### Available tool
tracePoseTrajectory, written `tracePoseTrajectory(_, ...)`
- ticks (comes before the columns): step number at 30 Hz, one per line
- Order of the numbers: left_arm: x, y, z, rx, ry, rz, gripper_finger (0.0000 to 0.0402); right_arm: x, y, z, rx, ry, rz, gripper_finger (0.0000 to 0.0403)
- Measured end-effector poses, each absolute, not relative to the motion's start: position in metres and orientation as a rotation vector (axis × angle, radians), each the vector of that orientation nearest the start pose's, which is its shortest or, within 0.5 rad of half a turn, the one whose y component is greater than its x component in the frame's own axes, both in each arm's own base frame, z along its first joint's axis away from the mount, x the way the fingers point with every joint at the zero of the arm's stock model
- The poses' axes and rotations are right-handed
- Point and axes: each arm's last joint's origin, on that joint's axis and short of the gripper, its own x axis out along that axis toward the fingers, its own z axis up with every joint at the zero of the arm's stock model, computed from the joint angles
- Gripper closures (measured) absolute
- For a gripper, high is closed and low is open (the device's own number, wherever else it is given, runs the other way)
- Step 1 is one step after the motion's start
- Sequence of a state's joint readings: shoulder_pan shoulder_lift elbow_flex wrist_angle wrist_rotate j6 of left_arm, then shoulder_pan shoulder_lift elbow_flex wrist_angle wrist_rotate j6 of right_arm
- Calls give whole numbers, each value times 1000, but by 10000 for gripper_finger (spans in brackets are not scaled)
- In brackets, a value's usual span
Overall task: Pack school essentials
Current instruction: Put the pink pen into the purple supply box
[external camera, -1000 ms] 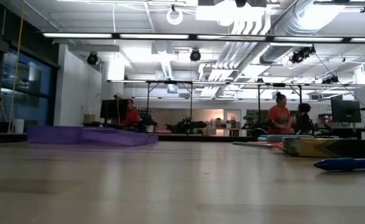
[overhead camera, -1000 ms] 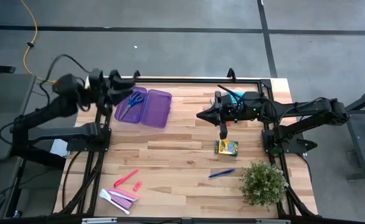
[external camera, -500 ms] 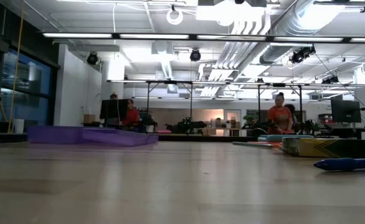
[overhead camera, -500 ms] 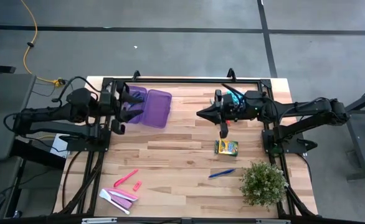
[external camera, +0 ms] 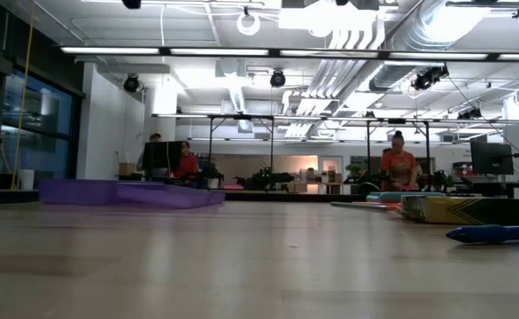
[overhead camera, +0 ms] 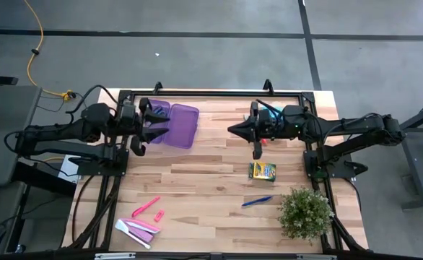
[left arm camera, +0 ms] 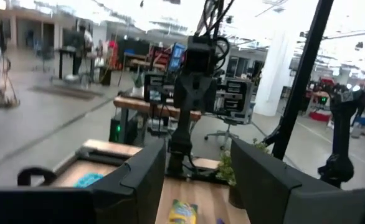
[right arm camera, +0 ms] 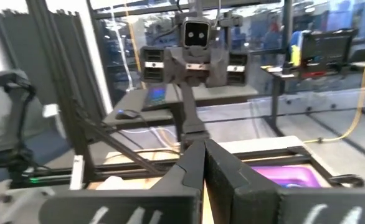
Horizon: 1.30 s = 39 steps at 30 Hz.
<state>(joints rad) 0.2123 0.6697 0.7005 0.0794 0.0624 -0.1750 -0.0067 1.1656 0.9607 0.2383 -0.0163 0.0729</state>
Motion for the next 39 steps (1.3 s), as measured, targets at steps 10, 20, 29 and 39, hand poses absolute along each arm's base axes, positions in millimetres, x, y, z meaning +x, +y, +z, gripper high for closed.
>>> tracePoseTrajectory(10, 149, 30, 342, -175, -85, 141, 229, 265, -2, 357, 70, -18, -6, 403)
tracePoseTrajectory(20, 157, 23, 345, -378, -5, 73, 228, 265, -2, 357, 70, -17, -6, 403)
tracePoseTrajectory(29, 160, -25, 306, -616, 730, 3, 228, 265, -2, 356, 70, -11, -6, 403)
tracePoseTrajectory(39, 152, -84, 246, -770, 1251, 224, 229, 265, -2, 352, 71, 28, -8, 403)
